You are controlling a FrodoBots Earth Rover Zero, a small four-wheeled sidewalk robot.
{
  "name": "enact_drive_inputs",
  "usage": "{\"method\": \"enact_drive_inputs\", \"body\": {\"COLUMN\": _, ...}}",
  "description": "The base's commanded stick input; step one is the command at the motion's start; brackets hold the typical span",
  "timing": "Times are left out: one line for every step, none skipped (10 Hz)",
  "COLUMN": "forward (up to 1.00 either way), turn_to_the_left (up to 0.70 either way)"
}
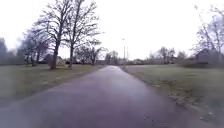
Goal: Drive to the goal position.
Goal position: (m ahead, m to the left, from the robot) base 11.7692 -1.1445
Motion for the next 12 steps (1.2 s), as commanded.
{"method": "enact_drive_inputs", "body": {"forward": 1.0, "turn_to_the_left": 0.0}}
{"method": "enact_drive_inputs", "body": {"forward": 1.0, "turn_to_the_left": 0.0}}
{"method": "enact_drive_inputs", "body": {"forward": 1.0, "turn_to_the_left": 0.0}}
{"method": "enact_drive_inputs", "body": {"forward": 1.0, "turn_to_the_left": 0.0}}
{"method": "enact_drive_inputs", "body": {"forward": 1.0, "turn_to_the_left": 0.0}}
{"method": "enact_drive_inputs", "body": {"forward": 1.0, "turn_to_the_left": 0.0}}
{"method": "enact_drive_inputs", "body": {"forward": 1.0, "turn_to_the_left": 0.0}}
{"method": "enact_drive_inputs", "body": {"forward": 1.0, "turn_to_the_left": 0.0}}
{"method": "enact_drive_inputs", "body": {"forward": 1.0, "turn_to_the_left": 0.0}}
{"method": "enact_drive_inputs", "body": {"forward": 1.0, "turn_to_the_left": 0.0}}
{"method": "enact_drive_inputs", "body": {"forward": 1.0, "turn_to_the_left": 0.0}}
{"method": "enact_drive_inputs", "body": {"forward": 1.0, "turn_to_the_left": 0.0}}
